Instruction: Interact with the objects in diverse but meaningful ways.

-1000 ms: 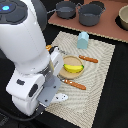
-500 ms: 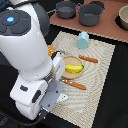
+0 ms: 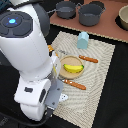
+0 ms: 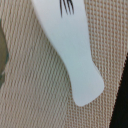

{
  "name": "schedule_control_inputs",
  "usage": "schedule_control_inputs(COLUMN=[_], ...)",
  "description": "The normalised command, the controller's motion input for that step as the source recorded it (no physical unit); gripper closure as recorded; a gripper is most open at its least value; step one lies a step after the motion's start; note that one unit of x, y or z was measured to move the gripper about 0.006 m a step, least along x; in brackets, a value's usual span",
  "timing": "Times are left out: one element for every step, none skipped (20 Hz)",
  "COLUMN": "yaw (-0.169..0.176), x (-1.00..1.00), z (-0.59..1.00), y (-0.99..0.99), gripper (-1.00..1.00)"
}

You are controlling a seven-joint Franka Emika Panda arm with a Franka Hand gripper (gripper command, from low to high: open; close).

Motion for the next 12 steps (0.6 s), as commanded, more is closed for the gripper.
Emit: schedule_control_inputs(yaw=[0.117,0.121,0.119,0.115,0.105,0.097,0.078,0.04,0.014,0.002,0.001,0.002], x=[0.4,0.41,0.43,0.44,0.45,0.45,0.4,0.31,0.25,0.19,0.13,0.11], z=[0.0,0.0,0.0,0.0,0.0,0.0,0.0,0.0,0.0,-0.08,-0.07,-0.04], y=[-0.07,-0.09,-0.09,-0.07,-0.05,-0.05,-0.04,-0.02,-0.05,-0.05,-0.06,-0.05], gripper=[-1.0,-1.0,-1.0,-1.0,-1.0,-1.0,-1.0,-1.0,-1.0,-1.0,-1.0,-1.0])
